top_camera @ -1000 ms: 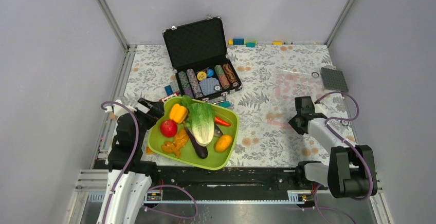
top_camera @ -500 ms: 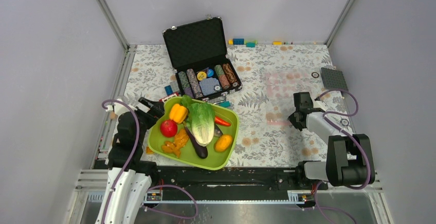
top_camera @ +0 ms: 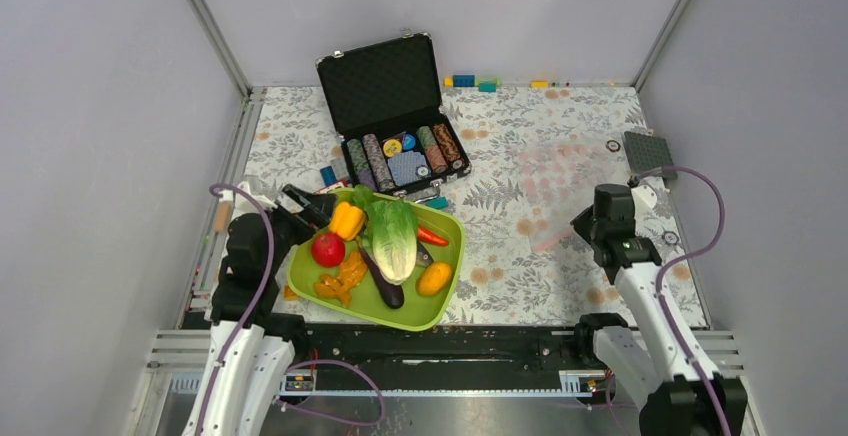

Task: Place the food in the zip-top bag and seal the zipper
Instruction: Pick up the zipper food storage bag at the center of the board.

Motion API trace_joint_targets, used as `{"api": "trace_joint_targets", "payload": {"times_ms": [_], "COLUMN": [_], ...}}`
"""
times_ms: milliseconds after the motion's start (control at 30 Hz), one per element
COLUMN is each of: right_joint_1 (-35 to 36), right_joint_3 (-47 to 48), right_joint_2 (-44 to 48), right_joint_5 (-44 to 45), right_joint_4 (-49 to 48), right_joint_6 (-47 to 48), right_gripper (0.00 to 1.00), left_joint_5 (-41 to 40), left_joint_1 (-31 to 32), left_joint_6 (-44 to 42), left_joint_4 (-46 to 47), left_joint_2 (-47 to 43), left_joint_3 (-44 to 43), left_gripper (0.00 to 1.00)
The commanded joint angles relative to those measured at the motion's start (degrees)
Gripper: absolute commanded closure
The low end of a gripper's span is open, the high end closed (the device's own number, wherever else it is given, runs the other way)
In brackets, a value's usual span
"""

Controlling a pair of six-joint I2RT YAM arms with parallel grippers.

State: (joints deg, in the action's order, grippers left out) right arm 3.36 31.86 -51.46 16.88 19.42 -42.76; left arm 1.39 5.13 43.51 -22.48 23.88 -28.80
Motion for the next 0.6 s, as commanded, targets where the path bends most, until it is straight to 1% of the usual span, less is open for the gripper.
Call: {"api": "trace_joint_targets", "payload": {"times_ms": [0,33,67,100,133,233,333,433,533,567], "right_joint_1": [-0.02,0.05,0.19,0.43,0.88,2.75,4.81,6.46,7.54,7.85], "right_joint_3": [1.72,2.12,2.63,2.98,3.44,5.04,6.99,8.40,8.96,9.01], "right_joint_2": [6.89,8.03,8.84,9.61,10.36,13.11,15.97,17.47,18.31,18.49], "right_joint_5": [-7.81,-10.31,-12.71,-14.67,-16.19,-19.05,-21.99,-26.50,-29.95,-30.70], "right_joint_4": [5.20,5.87,6.68,7.62,8.58,11.88,14.52,16.53,17.32,17.43], "right_joint_6": [5.42,5.67,5.98,6.09,6.22,6.85,7.65,8.65,9.00,9.06], "right_gripper": [1.00,1.00,1.00,1.00,1.00,1.00,1.00,1.00,1.00,1.00], "left_joint_5": [21.99,25.77,27.76,27.83,26.25,17.05,11.49,3.35,-5.51,-7.16], "left_joint_1": [0.69,1.56,4.00,7.05,10.52,24.16,35.27,44.74,52.01,54.20], "left_joint_6": [-1.45,-1.35,-1.56,-2.55,-4.16,-9.33,-13.73,-19.29,-23.05,-24.36], "left_joint_4": [16.24,19.06,21.20,21.96,21.84,20.66,20.47,17.25,15.12,14.86], "left_joint_2": [3.20,4.54,5.65,6.86,7.82,11.97,19.16,28.68,38.63,42.71], "left_joint_3": [-0.09,0.02,-0.40,-1.02,-1.97,-5.19,-9.88,-17.83,-25.83,-28.12], "left_gripper": [0.01,0.01,0.01,0.01,0.01,0.01,0.01,0.01,0.01,0.01]}}
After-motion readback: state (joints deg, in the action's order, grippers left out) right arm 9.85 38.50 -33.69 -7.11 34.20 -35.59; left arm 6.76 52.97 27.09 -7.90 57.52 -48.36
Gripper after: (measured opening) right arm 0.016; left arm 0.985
